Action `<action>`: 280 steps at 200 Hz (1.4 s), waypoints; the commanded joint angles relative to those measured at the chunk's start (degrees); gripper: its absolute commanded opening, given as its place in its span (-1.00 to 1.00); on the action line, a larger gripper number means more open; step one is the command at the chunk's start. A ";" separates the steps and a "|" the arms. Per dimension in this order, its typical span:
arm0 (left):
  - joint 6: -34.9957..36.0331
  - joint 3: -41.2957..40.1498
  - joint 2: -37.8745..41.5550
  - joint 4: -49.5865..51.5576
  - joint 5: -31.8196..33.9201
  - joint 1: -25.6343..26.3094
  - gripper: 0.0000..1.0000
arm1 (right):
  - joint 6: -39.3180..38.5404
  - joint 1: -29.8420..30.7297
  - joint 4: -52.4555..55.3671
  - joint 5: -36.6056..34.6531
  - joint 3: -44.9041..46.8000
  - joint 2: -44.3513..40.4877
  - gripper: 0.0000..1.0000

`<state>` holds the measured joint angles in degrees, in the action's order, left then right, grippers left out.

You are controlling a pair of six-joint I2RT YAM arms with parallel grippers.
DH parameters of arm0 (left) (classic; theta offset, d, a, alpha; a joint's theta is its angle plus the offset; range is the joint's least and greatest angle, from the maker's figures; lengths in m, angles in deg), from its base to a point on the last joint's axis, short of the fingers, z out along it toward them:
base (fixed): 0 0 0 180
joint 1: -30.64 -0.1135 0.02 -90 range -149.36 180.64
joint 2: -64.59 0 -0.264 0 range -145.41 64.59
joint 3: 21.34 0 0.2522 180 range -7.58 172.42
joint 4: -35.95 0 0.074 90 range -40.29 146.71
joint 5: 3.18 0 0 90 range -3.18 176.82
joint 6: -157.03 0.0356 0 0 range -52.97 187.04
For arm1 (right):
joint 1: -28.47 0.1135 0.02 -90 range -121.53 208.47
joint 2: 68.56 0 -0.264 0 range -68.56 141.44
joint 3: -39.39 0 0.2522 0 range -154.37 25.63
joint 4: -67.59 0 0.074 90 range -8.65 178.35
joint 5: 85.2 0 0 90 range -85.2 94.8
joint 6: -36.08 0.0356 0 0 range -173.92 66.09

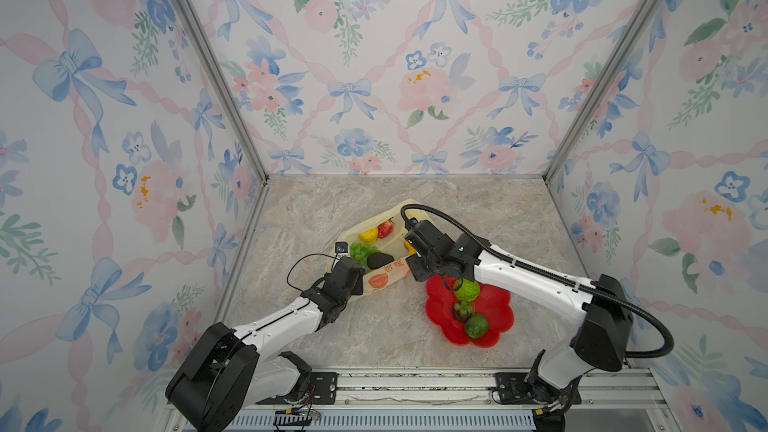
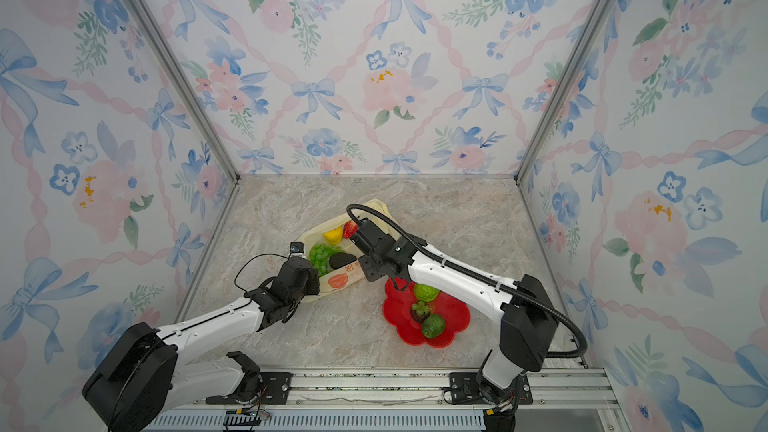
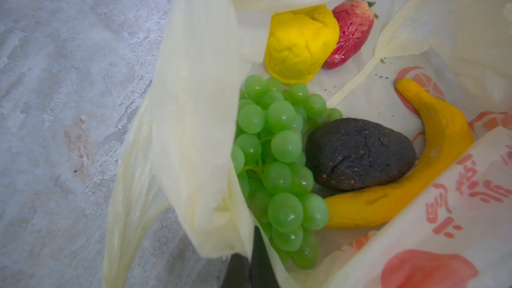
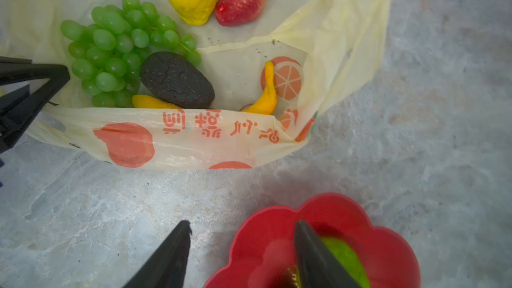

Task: Take fruits out of the plastic bag
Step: Pick up the fruit from the plastic bag.

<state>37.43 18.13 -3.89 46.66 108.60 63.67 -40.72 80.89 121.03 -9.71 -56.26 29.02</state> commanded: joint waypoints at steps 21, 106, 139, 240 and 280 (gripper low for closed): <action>-2.01 -0.29 3.85 3.32 -0.94 0.45 -1.00 | -16.86 -2.12 -0.45 10.22 -12.35 13.47 0.28; -7.79 -4.49 9.21 7.27 -4.92 0.46 -1.00 | -21.65 -1.97 1.98 14.90 -23.75 27.00 0.59; -8.32 -4.41 8.30 7.20 -4.64 0.48 -1.00 | -21.01 -1.69 2.42 15.98 -27.46 31.29 0.66; -8.45 -4.77 9.23 7.26 -4.27 0.44 -1.00 | -19.14 -3.48 4.34 13.80 -33.20 38.43 0.71; -8.45 -4.73 9.21 7.27 -3.96 0.51 -1.00 | -16.68 -5.46 4.35 15.15 -34.32 39.27 0.50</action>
<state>29.45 14.16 4.56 52.82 104.34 63.87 -59.15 77.22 124.01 5.09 -88.50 66.79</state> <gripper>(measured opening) 0.050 0.786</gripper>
